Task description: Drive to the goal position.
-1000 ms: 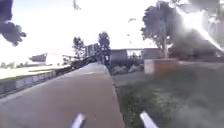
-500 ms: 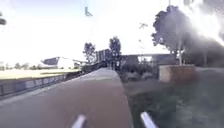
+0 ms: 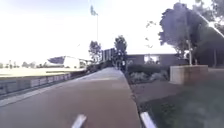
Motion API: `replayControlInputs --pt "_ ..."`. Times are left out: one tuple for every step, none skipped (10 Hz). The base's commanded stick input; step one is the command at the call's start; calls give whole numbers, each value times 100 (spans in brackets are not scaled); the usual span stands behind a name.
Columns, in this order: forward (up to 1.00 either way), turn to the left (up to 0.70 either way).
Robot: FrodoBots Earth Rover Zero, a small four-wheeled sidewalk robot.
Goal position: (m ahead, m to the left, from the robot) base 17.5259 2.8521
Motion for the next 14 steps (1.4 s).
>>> replayControlInputs --pt "84 0" --pt "85 0" --pt "86 0" --pt "88 0" --pt "89 0" --pt "91 0" --pt "91 0" --pt "92 0" --pt "92 0" --pt "93 0" --pt "93 0" --pt "93 0" --pt "93 0" --pt "93 0"
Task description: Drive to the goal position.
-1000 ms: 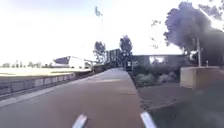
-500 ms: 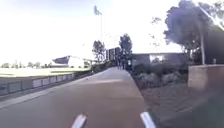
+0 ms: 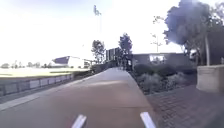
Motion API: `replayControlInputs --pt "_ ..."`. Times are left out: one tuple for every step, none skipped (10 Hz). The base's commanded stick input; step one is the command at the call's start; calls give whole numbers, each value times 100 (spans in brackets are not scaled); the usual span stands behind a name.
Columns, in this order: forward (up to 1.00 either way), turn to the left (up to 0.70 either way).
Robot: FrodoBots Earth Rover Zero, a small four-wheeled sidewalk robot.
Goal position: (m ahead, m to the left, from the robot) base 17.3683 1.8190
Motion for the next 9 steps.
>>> replayControlInputs --pt "93 0" --pt "93 0" --pt "93 0" --pt "93 0" --pt "93 0" --pt "94 0" --pt "98 0" --pt "98 0" --pt "98 9"
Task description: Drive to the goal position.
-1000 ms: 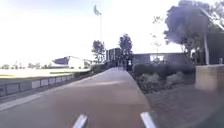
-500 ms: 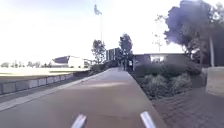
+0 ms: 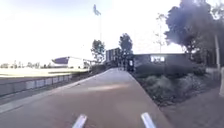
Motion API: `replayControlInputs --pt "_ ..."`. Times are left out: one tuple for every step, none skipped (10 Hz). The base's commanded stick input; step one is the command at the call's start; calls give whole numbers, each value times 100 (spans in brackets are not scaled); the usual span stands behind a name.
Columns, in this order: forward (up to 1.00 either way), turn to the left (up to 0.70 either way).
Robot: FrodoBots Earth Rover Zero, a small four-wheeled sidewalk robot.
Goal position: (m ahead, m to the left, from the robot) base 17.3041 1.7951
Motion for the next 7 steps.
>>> replayControlInputs --pt "98 18" --pt "98 27" --pt "98 4" --pt "98 0" --pt "98 7" --pt "98 20" --pt "98 33"
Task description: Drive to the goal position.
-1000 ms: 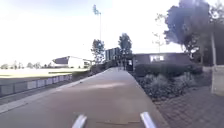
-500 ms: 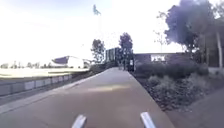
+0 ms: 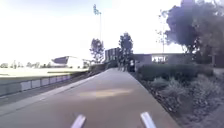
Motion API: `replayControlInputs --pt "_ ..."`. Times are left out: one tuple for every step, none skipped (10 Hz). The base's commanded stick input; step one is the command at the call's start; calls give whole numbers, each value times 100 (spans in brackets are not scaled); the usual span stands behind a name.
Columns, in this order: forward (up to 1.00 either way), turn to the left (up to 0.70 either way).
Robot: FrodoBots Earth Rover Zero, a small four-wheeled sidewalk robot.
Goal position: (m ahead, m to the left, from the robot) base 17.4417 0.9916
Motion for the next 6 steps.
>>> replayControlInputs --pt "98 39" --pt "98 39" --pt "98 39" --pt "98 20" --pt "98 0" --pt "98 0"
